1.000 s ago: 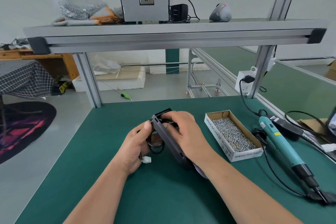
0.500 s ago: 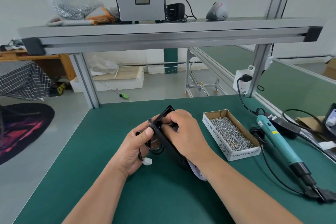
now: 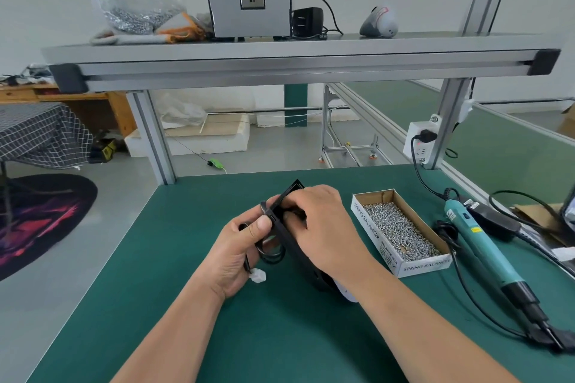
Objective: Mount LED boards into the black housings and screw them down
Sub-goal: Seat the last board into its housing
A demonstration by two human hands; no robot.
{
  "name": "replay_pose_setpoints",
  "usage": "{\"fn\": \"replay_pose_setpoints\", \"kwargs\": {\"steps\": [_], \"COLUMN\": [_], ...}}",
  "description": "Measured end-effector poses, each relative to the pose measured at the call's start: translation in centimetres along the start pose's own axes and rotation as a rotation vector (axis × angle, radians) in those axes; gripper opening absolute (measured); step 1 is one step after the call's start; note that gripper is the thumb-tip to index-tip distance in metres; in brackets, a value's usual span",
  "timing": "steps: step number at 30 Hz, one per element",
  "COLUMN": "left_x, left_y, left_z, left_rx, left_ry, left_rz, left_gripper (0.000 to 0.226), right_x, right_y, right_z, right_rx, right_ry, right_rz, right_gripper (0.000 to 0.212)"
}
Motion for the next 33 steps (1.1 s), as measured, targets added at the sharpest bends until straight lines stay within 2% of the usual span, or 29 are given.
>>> {"fn": "replay_pose_setpoints", "kwargs": {"steps": [3, 6, 8, 10, 12, 15, 18, 22, 27, 33], "left_x": [0.0, 0.0, -0.1, -0.2, -0.2, -0.2, -0.1, -0.1, 0.1, 0.0], "left_y": [0.3, 0.4, 0.3, -0.1, -0.5, -0.2, -0.1, 0.1, 0.2, 0.2], "left_z": [-0.3, -0.4, -0.3, -0.1, 0.0, -0.1, 0.0, -0.4, -0.2, -0.1], "left_rx": [-0.013, 0.032, 0.053, 0.036, 0.032, 0.056, 0.077, 0.056, 0.066, 0.048], "left_ry": [0.001, 0.003, 0.010, 0.006, -0.003, -0.007, -0.012, -0.003, 0.018, 0.019], "left_rz": [-0.007, -0.027, -0.051, -0.060, -0.070, -0.037, -0.032, -0.010, -0.016, -0.051], "left_gripper": [0.095, 0.098, 0.096, 0.085, 0.067, 0.065, 0.053, 0.078, 0.050, 0.051], "right_x": [-0.1, 0.1, 0.2, 0.3, 0.3, 0.0, -0.2, 0.1, 0.4, 0.2], "right_y": [0.0, -0.3, -0.3, -0.2, -0.1, -0.1, 0.2, -0.1, -0.4, 0.0], "right_z": [-0.3, -0.2, 0.0, 0.0, 0.0, -0.5, -0.9, 0.1, 0.0, -0.5], "right_rx": [0.114, 0.084, 0.066, 0.020, -0.005, 0.104, 0.175, 0.142, 0.285, 0.212], "right_ry": [0.123, 0.057, 0.001, -0.066, -0.077, 0.068, 0.193, 0.084, 0.144, 0.159], "right_rz": [-0.020, -0.028, -0.008, 0.028, 0.040, -0.017, -0.053, -0.078, 0.035, 0.164], "right_gripper": [0.021, 0.034, 0.030, 0.018, 0.026, 0.022, 0.016, 0.012, 0.020, 0.015]}}
Point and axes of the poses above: each hand's wrist, its own x-axis towards the middle knuckle, its own y-axis out of the palm, z = x × y, the point moved 2 cm from there along x, towards the middle knuckle, and after that the axes turned 15 degrees about y, right-handed, at the moved point
